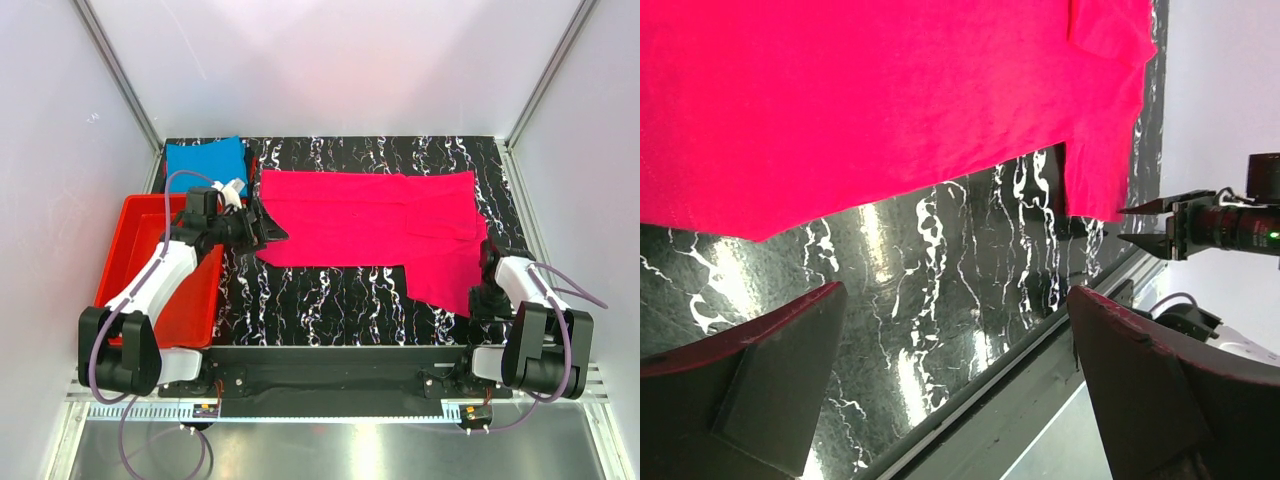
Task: Fold and stack the t-shirts
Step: Fold the tshirt
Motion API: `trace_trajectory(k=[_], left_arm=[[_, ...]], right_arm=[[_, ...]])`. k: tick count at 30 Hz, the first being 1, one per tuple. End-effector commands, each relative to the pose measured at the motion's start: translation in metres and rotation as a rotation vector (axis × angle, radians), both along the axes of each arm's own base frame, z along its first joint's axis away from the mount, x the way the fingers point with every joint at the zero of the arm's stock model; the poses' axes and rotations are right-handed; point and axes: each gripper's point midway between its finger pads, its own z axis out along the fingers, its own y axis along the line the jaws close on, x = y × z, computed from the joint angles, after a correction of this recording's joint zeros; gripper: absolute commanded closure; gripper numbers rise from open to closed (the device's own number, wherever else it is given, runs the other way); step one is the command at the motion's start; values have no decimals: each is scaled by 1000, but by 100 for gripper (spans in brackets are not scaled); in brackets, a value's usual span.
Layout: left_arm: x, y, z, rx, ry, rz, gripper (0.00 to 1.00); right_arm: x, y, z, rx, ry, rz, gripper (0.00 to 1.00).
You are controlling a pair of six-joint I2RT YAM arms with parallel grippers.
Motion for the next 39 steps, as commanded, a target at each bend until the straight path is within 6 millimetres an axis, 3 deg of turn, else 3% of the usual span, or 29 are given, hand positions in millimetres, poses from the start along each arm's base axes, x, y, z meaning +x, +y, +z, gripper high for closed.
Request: trace_trajectory(k=[1,15,28,39], left_arm=[[4,-4,9,-30,-30,7,1],[6,8,10,9,-35,54,1],[5,2,21,-38,-69,15,1],[-2,1,21,-64,-66,5,1]], right_arm=[[-11,-11,3,-69,35,-103,51],[-15,-29,9,-185,2,-217,55],[-3,-10,0,-74,-44,-230,52],[0,-15,-10,-96,-41,-217,53]])
